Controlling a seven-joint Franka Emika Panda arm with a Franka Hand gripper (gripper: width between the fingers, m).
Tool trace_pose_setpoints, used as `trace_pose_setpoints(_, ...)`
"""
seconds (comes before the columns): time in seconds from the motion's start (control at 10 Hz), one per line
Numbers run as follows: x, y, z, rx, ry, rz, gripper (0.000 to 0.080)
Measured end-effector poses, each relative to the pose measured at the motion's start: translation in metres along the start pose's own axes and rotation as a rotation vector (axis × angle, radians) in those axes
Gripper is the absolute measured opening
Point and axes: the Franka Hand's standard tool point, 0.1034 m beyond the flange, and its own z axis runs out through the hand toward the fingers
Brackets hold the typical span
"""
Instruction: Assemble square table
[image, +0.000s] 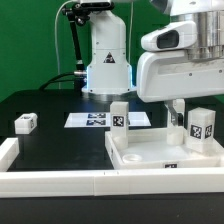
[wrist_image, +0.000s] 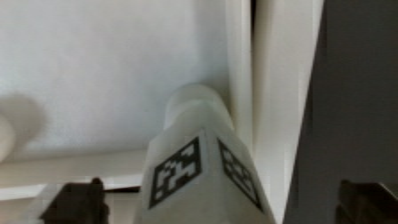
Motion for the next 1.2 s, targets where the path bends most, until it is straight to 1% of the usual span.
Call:
trace_pose_setpoints(0.4, 0.0011, 0.0048, 0.0004, -0.019, -0.006, -0.32, 0.0649)
trace_pose_setpoints(0.6, 0.0024, 0.0051, 0.0001, -0.03, 0.002, -0.374, 0.0649)
trace_pose_setpoints(0.7, 0.0046, 0.0053, -0.001, -0.042, 0.011, -0.428, 0.0649)
trace_pose_setpoints(0.8, 0.0046, 0.006, -0.0007, -0.042, 0.01, -0.431, 0.0649)
trace_pose_setpoints(1.0, 0.0046, 0.0065, -0.0007, -0.042, 0.01, -0.428, 0.0375)
trace_pose_setpoints(1.1, 0.0046, 0.0066, -0.0007, -0.042, 0.01, -0.428, 0.0375)
trace_pose_setpoints(1.2, 0.0046, 0.0066, -0.0007, -0.042, 0.01, -0.42, 0.0291)
